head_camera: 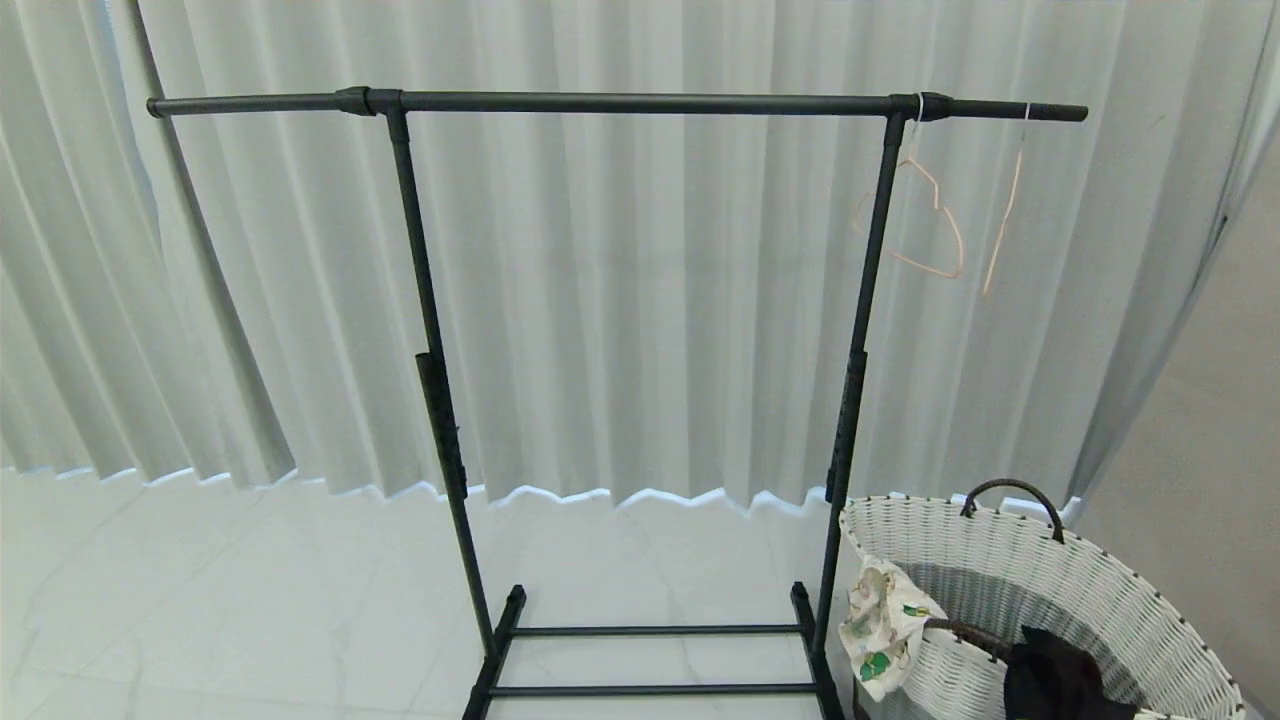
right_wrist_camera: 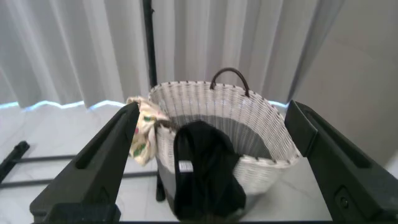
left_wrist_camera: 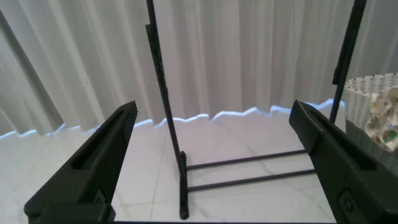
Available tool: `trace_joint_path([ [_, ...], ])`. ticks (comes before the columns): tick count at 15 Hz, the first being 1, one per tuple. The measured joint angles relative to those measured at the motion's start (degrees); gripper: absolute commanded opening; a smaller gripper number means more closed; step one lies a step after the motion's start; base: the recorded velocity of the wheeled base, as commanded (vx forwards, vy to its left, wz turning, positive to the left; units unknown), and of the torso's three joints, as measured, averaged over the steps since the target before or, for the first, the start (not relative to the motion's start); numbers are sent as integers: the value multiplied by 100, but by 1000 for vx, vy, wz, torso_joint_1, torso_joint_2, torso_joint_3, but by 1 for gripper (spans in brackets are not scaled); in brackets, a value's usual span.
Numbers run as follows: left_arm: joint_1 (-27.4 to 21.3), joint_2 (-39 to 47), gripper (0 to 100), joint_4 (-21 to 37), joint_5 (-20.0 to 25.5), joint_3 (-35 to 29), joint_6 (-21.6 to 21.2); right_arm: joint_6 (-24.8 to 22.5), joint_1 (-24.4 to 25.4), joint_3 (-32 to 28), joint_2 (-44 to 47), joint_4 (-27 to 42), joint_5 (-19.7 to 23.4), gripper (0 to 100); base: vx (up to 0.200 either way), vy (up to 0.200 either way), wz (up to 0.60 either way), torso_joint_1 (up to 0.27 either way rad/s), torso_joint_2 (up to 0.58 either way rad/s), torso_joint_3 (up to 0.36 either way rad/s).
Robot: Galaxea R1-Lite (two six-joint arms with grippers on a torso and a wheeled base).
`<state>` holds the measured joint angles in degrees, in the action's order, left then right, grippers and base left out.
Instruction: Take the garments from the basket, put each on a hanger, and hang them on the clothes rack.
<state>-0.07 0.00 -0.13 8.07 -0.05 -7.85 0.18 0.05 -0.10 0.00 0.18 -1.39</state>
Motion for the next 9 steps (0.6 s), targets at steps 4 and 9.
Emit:
trace_joint_path([
  [4,-4,0,100,-2,9,2,16,162,11,0,0,0,2,100,200,0,0,1,2,4],
  [9,0,0,100,-2,0,-2,165,195,20,0,2,-21,13,100,0,0,0,0,0,0],
])
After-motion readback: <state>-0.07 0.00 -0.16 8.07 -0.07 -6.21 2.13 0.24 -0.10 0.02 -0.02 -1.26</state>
